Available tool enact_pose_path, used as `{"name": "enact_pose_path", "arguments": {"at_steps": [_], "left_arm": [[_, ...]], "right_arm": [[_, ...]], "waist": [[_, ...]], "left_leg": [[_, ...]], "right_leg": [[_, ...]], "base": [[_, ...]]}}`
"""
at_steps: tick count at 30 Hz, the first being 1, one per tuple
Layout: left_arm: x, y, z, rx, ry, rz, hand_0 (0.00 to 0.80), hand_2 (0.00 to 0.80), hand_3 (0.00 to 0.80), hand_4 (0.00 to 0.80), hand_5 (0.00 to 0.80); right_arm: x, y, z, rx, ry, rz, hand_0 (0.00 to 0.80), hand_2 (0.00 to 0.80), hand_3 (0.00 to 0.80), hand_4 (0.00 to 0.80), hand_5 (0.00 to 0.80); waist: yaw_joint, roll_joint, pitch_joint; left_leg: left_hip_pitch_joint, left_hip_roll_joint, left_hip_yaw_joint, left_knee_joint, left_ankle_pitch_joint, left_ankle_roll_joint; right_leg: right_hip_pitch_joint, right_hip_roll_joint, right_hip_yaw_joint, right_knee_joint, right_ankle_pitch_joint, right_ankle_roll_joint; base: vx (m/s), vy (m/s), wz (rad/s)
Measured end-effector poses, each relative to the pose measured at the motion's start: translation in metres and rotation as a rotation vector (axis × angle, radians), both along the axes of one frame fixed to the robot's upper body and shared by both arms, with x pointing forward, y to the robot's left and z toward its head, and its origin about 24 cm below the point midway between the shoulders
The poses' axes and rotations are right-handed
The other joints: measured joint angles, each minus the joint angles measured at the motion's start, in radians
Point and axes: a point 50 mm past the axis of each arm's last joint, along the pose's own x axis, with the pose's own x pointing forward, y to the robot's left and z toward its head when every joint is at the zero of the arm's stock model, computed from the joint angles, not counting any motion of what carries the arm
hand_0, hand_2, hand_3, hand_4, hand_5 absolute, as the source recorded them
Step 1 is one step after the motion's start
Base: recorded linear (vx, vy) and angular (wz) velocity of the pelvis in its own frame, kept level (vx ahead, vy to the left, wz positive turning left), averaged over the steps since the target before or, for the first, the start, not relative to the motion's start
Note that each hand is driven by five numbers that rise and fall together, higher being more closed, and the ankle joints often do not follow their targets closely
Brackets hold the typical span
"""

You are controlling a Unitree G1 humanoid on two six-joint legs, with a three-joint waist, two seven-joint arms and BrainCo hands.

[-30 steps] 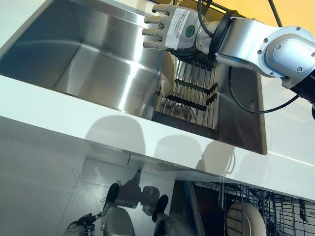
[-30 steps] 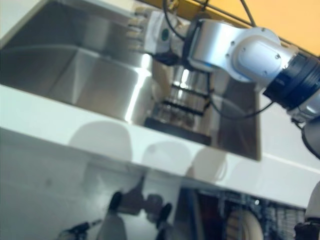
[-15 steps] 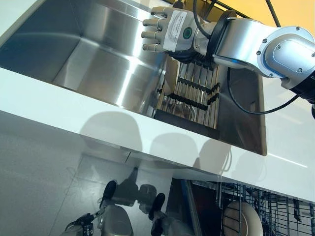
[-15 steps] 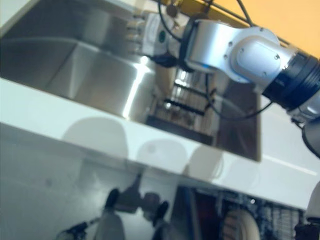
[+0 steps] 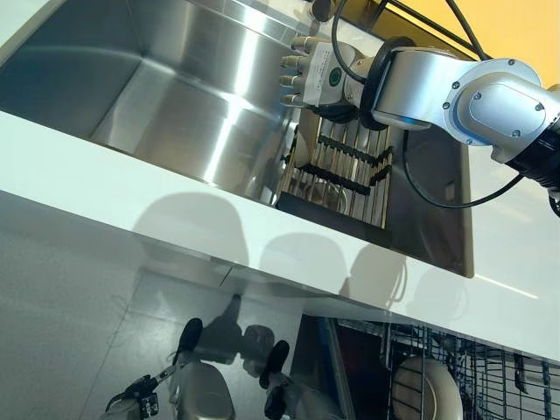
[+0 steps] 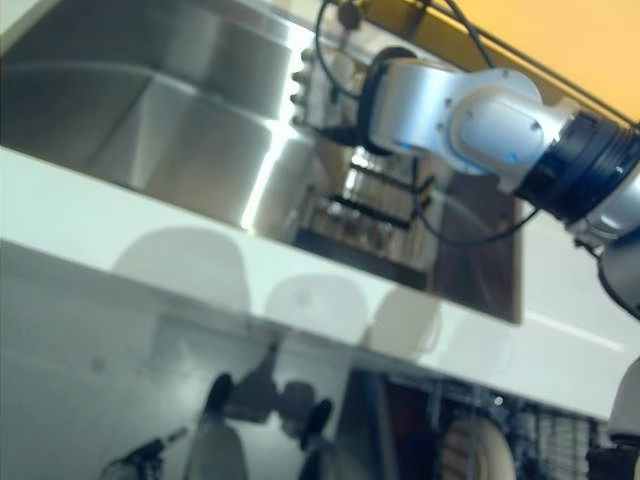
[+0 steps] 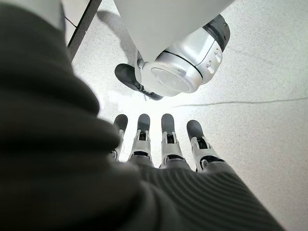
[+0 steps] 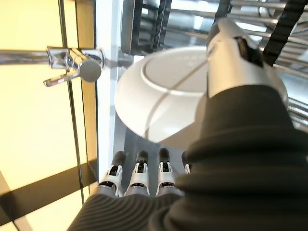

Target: Take plates into dishwasher

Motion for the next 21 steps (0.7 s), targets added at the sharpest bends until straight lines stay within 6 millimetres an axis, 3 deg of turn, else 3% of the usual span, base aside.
{"name": "enact_pose_path", "arguments": {"at_steps": [5,6,9,12,13,15,21], "left_arm": [[0.0,0.0,0.0,-0.008,-0.008,0.019,0.0,0.0,0.0,0.0,0.0],[0.0,0.0,0.0,-0.01,-0.01,0.023,0.0,0.0,0.0,0.0,0.0],[0.0,0.0,0.0,-0.007,-0.013,0.028,0.0,0.0,0.0,0.0,0.0],[0.001,0.0,0.0,0.001,-0.018,0.031,0.0,0.0,0.0,0.0,0.0],[0.001,0.0,0.001,0.001,-0.026,0.037,0.0,0.0,0.0,0.0,0.0],[0.001,0.001,0.001,0.001,-0.029,0.043,0.0,0.0,0.0,0.0,0.0],[0.002,0.0,0.001,-0.003,-0.037,0.059,0.0,0.0,0.0,0.0,0.0]], "right_arm": [[0.006,-0.004,-0.013,-0.014,0.043,-0.034,0.0,0.0,0.0,0.0,0.0],[0.007,-0.004,-0.016,-0.024,0.052,-0.033,0.22,0.22,0.22,0.22,0.22],[0.01,-0.006,-0.027,-0.048,0.073,-0.063,0.486,0.486,0.486,0.486,0.486],[0.012,-0.007,-0.032,-0.052,0.09,-0.078,0.555,0.555,0.555,0.555,0.555],[0.015,-0.009,-0.034,-0.048,0.099,-0.095,0.671,0.671,0.671,0.671,0.671],[0.02,-0.011,-0.034,-0.038,0.103,-0.111,0.8,0.8,0.8,0.8,0.8],[0.023,-0.014,-0.035,-0.034,0.111,-0.13,0.8,0.8,0.8,0.8,0.8]], "waist": [[0.001,0.0,0.0],[0.001,0.0,0.0],[0.003,0.0,0.001],[0.005,0.002,0.002],[0.007,0.003,0.003],[0.009,0.005,0.004],[0.026,0.005,0.022]], "left_leg": [[0.0,0.0,-0.002,0.004,0.0,-0.001],[0.0,0.0,-0.002,0.005,-0.001,-0.001],[0.0,0.001,-0.003,0.006,-0.001,-0.001],[0.0,0.001,-0.003,0.007,-0.001,-0.001],[0.0,0.001,-0.003,0.007,-0.001,-0.001],[0.0,0.001,-0.003,0.007,-0.001,-0.002],[-0.001,0.001,-0.004,0.008,-0.002,-0.002]], "right_leg": [[0.003,0.0,-0.002,0.0,0.0,0.0],[0.003,0.0,-0.002,0.0,0.0,0.0],[0.005,0.001,-0.002,0.0,0.001,0.0],[0.005,0.001,-0.002,0.0,0.001,0.0],[0.005,0.001,-0.003,0.0,0.001,0.0],[0.004,0.001,-0.003,0.0,0.001,0.0],[0.004,0.001,-0.004,0.0,0.001,-0.001]], "base": [[0.0,0.0,0.0],[0.0,0.0,0.0],[0.0,0.0,0.0],[0.0,0.0,0.0],[0.0,0.0,0.0],[0.0,0.0,0.0],[0.0,0.0,0.0]]}}
